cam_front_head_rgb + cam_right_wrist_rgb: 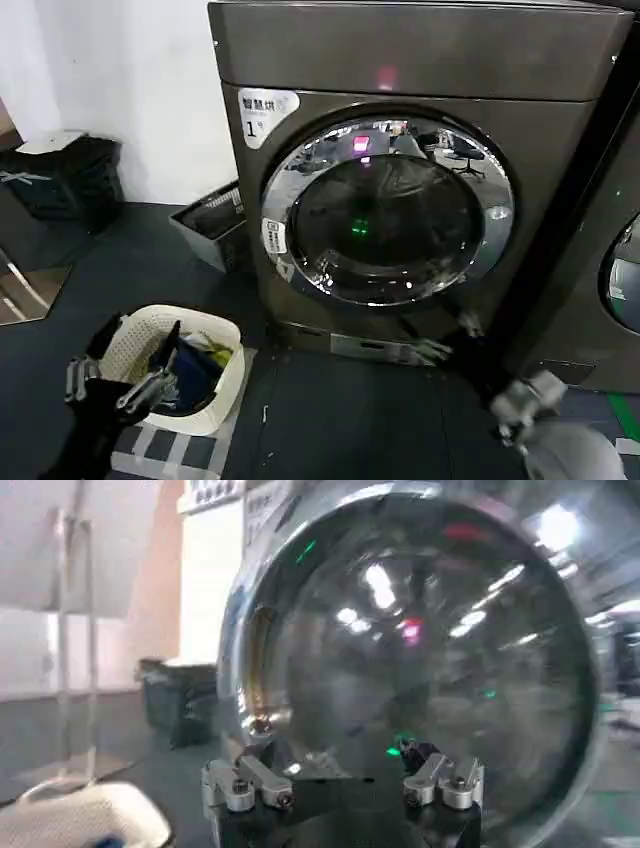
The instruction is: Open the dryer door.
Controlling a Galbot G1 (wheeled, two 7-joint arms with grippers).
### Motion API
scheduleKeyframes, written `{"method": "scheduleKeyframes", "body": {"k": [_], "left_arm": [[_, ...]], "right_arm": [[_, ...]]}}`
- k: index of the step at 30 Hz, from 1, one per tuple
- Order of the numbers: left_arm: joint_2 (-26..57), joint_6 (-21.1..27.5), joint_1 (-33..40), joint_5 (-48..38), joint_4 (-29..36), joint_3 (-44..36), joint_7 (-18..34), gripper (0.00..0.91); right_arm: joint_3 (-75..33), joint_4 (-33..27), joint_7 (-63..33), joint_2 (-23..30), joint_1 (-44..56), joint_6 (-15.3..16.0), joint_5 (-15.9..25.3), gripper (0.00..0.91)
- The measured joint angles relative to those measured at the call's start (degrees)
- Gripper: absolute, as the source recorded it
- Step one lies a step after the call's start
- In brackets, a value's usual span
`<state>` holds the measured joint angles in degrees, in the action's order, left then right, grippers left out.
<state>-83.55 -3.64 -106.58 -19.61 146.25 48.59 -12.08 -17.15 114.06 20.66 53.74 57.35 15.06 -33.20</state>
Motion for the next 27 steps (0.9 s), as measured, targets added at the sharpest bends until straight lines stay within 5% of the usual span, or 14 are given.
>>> {"method": "scheduleKeyframes", "body": {"k": [12,27], "left_arm": [[0.27,-0.19,-0.56,0.33,-0.37,-0.02,-0.01,0.907],[0.07,0.35,-0.55,0.33,-0.71,-1.00,0.24,0.907]], "right_arm": [[15.24,-17.00,3.92,3.79,-20.46,-4.48,-0.02,0.907],[24.54,-30.73,4.55,11.68,-33.15,-5.51,1.19,0.907]]}}
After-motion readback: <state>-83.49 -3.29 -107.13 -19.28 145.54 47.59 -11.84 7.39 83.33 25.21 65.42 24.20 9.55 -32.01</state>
